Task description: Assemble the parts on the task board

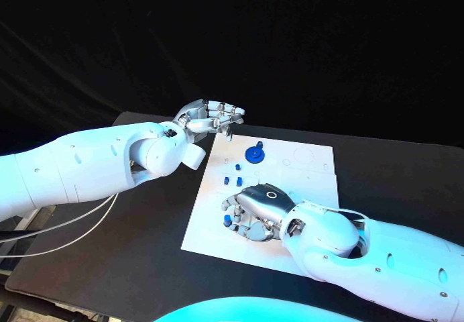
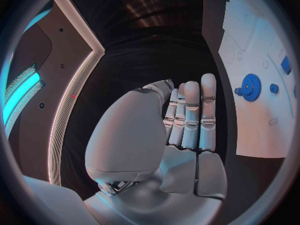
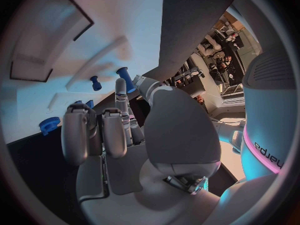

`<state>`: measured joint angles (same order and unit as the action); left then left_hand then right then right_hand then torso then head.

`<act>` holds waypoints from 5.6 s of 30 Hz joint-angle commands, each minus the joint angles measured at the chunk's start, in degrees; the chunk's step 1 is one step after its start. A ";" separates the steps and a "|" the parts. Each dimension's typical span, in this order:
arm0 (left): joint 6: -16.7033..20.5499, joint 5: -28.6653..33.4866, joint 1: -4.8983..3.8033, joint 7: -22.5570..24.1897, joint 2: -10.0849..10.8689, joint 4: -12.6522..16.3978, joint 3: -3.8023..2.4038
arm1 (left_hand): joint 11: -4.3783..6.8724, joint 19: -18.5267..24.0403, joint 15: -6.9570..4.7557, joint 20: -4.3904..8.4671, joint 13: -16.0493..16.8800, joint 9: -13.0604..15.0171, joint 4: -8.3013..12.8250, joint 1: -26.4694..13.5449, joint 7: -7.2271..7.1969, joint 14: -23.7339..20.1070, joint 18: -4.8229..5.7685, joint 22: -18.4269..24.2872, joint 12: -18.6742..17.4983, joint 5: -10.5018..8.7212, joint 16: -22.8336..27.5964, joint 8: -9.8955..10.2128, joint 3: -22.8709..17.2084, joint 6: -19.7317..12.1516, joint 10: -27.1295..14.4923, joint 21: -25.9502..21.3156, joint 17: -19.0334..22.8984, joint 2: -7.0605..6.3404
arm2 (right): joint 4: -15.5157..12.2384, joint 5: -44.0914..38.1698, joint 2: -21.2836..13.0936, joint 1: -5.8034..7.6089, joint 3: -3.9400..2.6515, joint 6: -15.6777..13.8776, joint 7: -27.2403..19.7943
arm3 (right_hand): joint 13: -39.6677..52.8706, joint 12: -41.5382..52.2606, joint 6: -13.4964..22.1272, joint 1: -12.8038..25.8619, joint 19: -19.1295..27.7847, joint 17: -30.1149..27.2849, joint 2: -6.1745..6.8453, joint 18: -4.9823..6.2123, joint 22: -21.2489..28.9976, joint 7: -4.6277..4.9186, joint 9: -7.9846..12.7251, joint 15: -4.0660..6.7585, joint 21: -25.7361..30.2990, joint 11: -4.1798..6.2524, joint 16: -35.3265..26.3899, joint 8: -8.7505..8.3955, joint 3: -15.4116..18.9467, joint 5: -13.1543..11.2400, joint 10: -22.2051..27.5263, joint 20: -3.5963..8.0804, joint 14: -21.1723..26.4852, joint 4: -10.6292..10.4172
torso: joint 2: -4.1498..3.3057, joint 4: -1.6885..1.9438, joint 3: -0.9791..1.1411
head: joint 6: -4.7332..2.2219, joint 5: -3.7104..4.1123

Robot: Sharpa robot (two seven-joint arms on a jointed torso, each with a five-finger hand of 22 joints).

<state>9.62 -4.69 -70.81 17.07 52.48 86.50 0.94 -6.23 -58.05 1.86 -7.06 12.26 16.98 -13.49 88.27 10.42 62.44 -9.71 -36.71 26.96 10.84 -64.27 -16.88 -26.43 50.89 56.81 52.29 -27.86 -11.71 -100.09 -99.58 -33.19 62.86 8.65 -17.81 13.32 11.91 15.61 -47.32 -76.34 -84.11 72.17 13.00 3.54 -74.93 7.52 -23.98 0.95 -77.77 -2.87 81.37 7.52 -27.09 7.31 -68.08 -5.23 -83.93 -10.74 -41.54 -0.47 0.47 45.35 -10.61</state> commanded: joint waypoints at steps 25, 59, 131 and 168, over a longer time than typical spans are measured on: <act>-0.69 0.47 -0.01 0.47 0.47 0.45 0.73 | -0.10 -0.39 0.16 -0.07 0.09 0.09 -0.02 -0.48 0.10 -0.27 -0.89 0.09 0.37 0.03 0.12 0.13 -0.45 -0.35 -0.47 -0.20 0.10 0.20 | -11.96 27.07 -27.71 4.73 -0.48 -6.50 2.17 | 65.39 64.43 -5.74 4.45 -5.29 11.23 -2.09 -3.18 -14.60 -0.87 -8.15 0.92 -10.59 0.77 6.31 12.03 10.81 4.39 -13.66 1.06 -4.85 -5.74 | 1.29 -1.58 -0.10 | -2.18 5.76; -0.71 0.97 0.01 0.43 0.86 0.95 1.08 | -0.11 -0.42 0.17 -0.07 0.10 0.12 0.10 -0.62 0.11 -0.28 -0.89 0.11 0.51 0.02 0.09 0.09 -0.59 -0.35 -0.52 -0.23 0.15 0.18 | -12.25 12.48 -26.48 -3.64 0.10 -13.10 16.87 | 67.12 65.40 -6.18 8.94 -5.88 12.55 -3.09 -3.53 -15.06 -1.45 -9.38 1.23 -12.20 1.20 6.88 13.10 15.77 5.13 -14.19 1.27 -5.04 -6.07 | 1.77 -2.94 -0.17 | -0.80 9.30; -1.32 0.98 0.01 0.07 1.12 1.41 1.09 | -0.16 -0.45 0.23 -0.12 0.09 0.16 -0.04 -1.24 0.15 -0.26 -0.88 0.15 0.71 0.03 0.03 0.06 -0.79 -0.41 -0.69 -0.31 0.22 0.32 | -9.37 19.63 -15.62 -4.10 -0.30 -8.78 14.92 | 70.81 67.36 -11.45 7.40 -5.89 13.56 -9.82 -3.54 -15.07 -4.38 -11.13 3.46 -12.23 3.82 7.24 17.28 16.58 9.50 -17.16 3.31 -5.23 -6.10 | 1.69 -2.84 -0.21 | -0.45 8.02; -1.50 0.98 0.00 -0.18 1.36 1.60 1.09 | -0.16 -0.45 0.23 -0.12 0.09 0.16 -0.04 -1.24 0.15 -0.26 -0.88 0.15 0.71 0.03 0.03 0.06 -0.79 -0.41 -0.69 -0.31 0.22 0.32 | -6.94 13.99 -13.05 -4.16 -0.31 -6.85 19.57 | 72.26 67.75 -11.77 23.88 -5.89 13.77 -11.03 -3.54 -15.07 -4.69 -11.87 3.68 -12.23 4.07 7.29 19.60 25.43 -0.29 -17.91 3.52 -5.27 -6.18 | 1.68 -2.88 -0.14 | -0.21 7.49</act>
<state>9.09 -4.00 -70.79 16.63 53.89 87.94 2.07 -6.36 -58.05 1.86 -7.06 12.27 17.06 -13.60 87.51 10.42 62.44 -9.71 -36.62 27.28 10.84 -64.27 -16.88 -26.97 50.89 56.52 52.30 -27.73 -11.40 -106.94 -83.07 -46.27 58.76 8.33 -24.81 31.91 74.91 83.70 -59.48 -53.01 -84.01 74.91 1.75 0.82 -74.93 2.74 -35.76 4.23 -89.74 1.03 88.48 26.83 -1.94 7.33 -83.62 -2.05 -84.13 -16.89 -39.84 -3.35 0.32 45.15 -3.15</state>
